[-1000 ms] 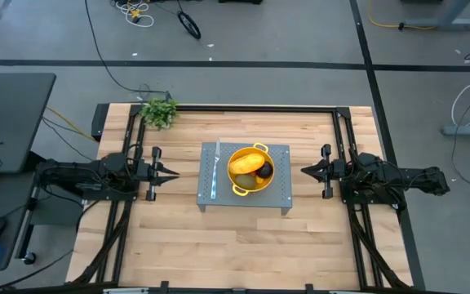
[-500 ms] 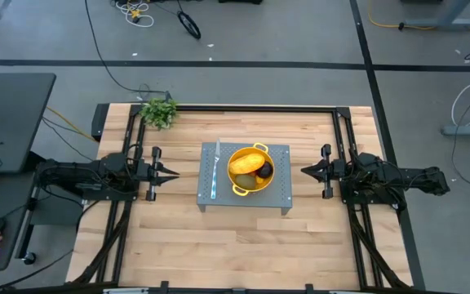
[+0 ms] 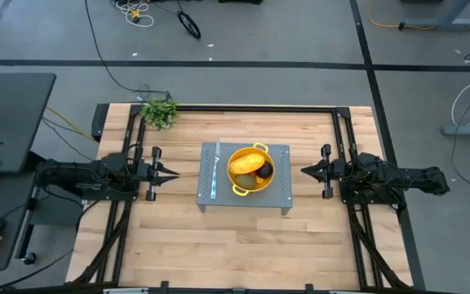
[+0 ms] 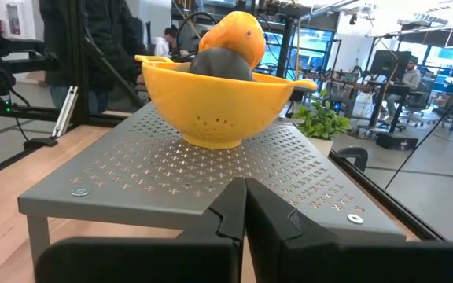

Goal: Pick & Place Fruit
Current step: Return to Home Position

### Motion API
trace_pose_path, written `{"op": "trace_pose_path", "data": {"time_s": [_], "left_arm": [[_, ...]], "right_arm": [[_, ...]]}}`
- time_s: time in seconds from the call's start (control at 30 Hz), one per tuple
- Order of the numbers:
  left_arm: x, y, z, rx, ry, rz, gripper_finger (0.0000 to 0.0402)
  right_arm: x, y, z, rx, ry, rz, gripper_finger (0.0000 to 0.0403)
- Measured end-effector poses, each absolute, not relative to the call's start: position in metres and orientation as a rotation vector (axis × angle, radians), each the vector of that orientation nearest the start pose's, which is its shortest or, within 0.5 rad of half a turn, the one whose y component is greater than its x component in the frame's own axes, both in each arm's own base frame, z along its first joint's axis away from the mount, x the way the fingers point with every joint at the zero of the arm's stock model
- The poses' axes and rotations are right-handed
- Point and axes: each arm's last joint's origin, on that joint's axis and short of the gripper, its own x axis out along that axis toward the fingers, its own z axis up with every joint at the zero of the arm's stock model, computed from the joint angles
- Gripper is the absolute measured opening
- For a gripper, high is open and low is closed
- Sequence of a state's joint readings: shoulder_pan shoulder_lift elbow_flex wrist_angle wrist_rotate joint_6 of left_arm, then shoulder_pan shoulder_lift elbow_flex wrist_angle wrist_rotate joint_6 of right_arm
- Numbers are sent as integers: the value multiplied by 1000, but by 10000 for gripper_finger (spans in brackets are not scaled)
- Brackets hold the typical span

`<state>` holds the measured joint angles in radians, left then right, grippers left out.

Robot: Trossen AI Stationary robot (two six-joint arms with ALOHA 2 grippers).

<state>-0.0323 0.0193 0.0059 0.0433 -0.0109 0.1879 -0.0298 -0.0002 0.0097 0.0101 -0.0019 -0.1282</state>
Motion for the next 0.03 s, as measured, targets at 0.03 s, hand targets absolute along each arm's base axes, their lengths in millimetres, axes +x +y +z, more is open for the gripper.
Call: {"op": "trace_pose_path", "data": {"time_s": [0.03], "left_arm": [[98,-3,168,187,-32,-19,45]], "right_arm": [[97,-3,168,-129,-19,-29,15]]}}
